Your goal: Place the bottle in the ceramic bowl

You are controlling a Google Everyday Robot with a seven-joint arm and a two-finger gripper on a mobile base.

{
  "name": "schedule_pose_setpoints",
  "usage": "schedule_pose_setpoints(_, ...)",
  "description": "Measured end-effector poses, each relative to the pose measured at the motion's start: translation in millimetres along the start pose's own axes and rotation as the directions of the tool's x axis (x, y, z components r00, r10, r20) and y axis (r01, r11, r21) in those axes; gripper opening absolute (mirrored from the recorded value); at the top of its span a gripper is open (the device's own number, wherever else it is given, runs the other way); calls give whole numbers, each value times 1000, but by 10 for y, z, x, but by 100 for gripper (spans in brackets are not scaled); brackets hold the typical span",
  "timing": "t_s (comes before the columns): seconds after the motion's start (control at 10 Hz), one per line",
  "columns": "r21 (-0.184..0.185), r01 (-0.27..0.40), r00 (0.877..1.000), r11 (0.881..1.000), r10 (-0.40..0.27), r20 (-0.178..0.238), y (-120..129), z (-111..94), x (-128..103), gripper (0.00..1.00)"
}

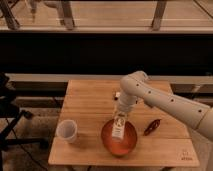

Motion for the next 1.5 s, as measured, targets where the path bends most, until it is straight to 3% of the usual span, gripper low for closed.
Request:
schedule_pose_setpoints(0.2, 0, 8, 1000, 1000, -8, 0, 14, -3, 8, 20)
schedule_pose_setpoints(0.4, 0, 14, 1000, 1000, -14, 1, 30, -7, 3, 16)
schedule_pose_setpoints(0.5, -1, 17, 1000, 1000, -17, 1, 27, -8, 1, 18)
schedule_pose_setpoints(0.9, -3, 30, 1000, 1000, -30, 3, 27, -3, 18, 58)
schedule_pose_setpoints(1.1, -4, 35, 999, 999, -35, 3, 33, -3, 23, 73)
schedule_pose_setpoints(1.2, -4, 36, 999, 999, -36, 3, 32, -1, 25, 75)
schedule_pose_setpoints(1.5, -5, 51, 999, 999, -51, 5, -5, 6, 28, 61)
